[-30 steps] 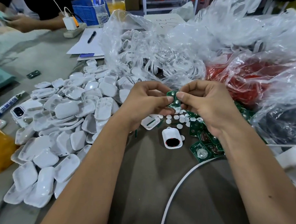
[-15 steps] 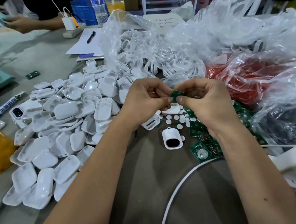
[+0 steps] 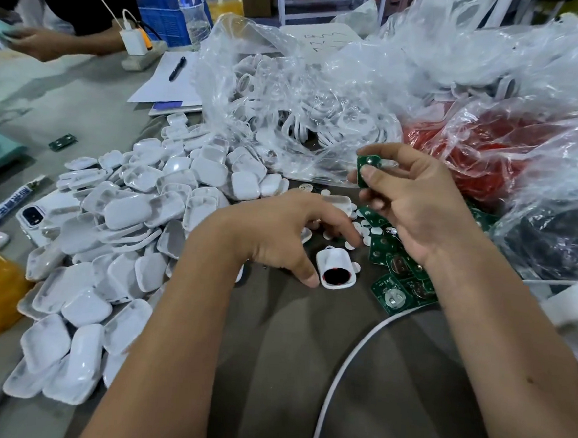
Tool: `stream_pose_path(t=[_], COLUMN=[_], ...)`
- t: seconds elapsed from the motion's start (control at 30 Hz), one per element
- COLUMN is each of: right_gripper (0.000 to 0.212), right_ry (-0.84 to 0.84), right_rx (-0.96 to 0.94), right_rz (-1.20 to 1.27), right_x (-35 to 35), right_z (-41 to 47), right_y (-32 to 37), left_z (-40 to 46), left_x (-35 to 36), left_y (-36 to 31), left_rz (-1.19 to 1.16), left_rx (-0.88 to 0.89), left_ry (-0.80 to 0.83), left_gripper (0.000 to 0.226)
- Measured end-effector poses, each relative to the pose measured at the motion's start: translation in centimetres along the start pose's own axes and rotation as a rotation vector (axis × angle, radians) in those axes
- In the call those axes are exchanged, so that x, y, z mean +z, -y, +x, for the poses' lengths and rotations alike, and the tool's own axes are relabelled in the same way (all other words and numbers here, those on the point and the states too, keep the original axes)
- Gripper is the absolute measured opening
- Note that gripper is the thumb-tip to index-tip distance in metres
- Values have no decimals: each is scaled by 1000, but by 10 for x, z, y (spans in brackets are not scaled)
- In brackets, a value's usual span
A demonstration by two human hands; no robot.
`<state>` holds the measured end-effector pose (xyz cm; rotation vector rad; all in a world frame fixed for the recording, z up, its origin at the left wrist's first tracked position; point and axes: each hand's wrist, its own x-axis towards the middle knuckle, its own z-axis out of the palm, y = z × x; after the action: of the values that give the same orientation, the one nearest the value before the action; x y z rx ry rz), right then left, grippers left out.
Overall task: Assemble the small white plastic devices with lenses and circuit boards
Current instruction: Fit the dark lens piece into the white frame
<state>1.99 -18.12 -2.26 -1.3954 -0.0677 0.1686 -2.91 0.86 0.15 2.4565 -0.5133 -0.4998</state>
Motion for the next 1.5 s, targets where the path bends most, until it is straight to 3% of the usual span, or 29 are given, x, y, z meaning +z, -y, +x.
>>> stream_pose_path(t=[0.27,0.47,0.53,0.63,0.87,1.0,1.1,1.23,1.43,1.5], right_gripper=[8,5,16,23,39,22,7,18,5,15], right_ry=[-69,-131,-145,-167,-213,-191,-207,-149,-156,-156], right_rx=[-22,-206,-240,-252,-272,-280,-328,-320,-415,-394], right_rz=[-128,-689,-926,-1080,-1052,-920,-816,-927,-1163,-1188], right_x=[-2,-6,-6,-4,-2,-4,-4,-6,-6,-7], right_z=[5,7,8,6,3,5,5,8,5,6], right_y=[-4,-12,-13,-12,-8,-5,-5,-8,-11,-12], left_z=[5,5,6,10,16,13,17,27,31,31], left_x=[8,7,9,13,16,10,11,22,24,26], left_y=[-4,-3,-2,-3,-1,6,7,-1,1,0], left_rz=[-7,-49,-43,-13,60,-77,-124,-92,-114,-110], left_rx=[-35,-38,-46,-42,2,5,9,35,45,42], left_ry=[-96,-160,-176,-211,-230,-239,-357,-414,-436,-405], left_gripper=[52,39,40,43,47,32,11,10,14,17])
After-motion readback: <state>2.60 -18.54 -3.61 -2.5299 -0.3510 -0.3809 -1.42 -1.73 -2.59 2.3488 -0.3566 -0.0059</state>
